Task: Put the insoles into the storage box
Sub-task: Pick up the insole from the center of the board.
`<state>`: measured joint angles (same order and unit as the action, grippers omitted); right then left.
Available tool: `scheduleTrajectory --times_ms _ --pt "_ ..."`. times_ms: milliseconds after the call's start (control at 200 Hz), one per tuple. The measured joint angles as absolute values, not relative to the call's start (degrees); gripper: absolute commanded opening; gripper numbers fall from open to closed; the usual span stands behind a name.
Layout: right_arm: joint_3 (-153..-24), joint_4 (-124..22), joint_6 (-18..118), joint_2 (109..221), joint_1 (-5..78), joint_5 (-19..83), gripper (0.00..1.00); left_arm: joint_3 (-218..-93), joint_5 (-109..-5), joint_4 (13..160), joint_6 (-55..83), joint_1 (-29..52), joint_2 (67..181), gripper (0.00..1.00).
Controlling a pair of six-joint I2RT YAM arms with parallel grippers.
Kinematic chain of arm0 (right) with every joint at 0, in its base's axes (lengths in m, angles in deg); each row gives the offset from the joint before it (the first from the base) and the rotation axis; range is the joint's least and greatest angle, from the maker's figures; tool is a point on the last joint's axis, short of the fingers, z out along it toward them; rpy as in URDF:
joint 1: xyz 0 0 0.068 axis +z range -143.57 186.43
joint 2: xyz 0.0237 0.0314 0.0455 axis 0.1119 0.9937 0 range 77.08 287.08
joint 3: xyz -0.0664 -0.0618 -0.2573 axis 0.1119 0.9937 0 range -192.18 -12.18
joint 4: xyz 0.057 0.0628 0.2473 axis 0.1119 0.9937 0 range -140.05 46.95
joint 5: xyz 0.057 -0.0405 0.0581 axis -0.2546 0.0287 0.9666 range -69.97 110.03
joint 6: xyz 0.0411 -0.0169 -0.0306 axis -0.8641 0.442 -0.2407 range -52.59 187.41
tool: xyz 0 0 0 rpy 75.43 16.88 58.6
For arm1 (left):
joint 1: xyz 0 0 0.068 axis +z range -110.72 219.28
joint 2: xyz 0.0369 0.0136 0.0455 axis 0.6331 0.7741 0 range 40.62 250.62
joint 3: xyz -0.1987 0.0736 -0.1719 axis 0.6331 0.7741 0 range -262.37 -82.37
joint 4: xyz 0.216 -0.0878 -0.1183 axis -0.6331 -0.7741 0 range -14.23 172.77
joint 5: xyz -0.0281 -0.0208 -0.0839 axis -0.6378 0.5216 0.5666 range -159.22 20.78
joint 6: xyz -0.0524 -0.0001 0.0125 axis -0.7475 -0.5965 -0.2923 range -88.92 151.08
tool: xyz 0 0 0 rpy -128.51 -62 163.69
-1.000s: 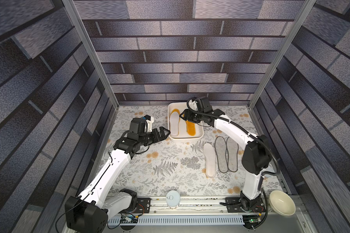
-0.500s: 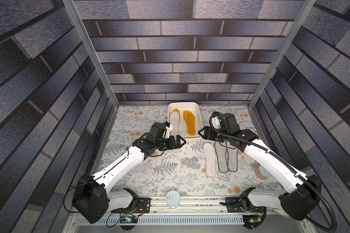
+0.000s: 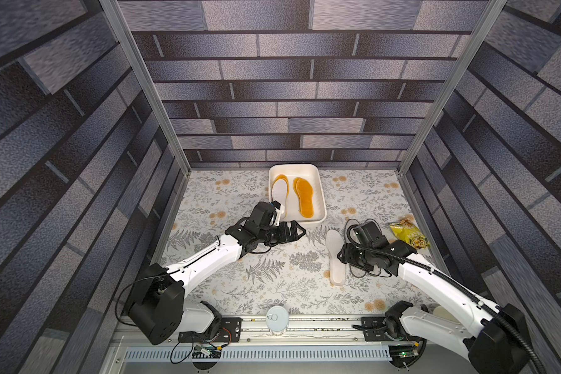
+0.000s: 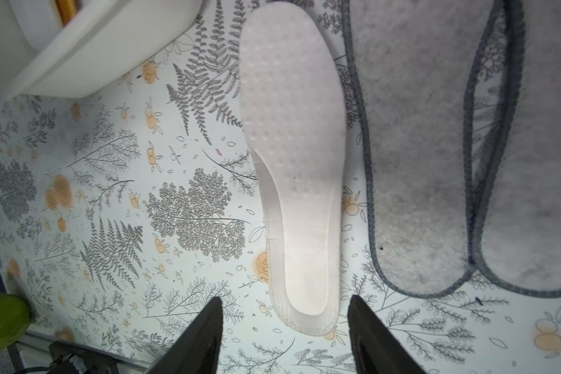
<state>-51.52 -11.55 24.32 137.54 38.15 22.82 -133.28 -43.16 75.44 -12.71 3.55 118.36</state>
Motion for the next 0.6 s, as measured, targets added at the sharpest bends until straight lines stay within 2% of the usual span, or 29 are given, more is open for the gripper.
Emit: scheduleTrajectory --times_ms 205,601 --pt "-47.7 -13.1 22.5 138.2 38.2 22.6 0.56 -133.3 -43.1 75.5 -12.7 3.2 118.4 1.00" --pt "-46.4 -20.8 21.9 144.3 38.2 23.1 0.56 -133.3 -43.1 75.5 -12.8 2.9 118.4 1.00"
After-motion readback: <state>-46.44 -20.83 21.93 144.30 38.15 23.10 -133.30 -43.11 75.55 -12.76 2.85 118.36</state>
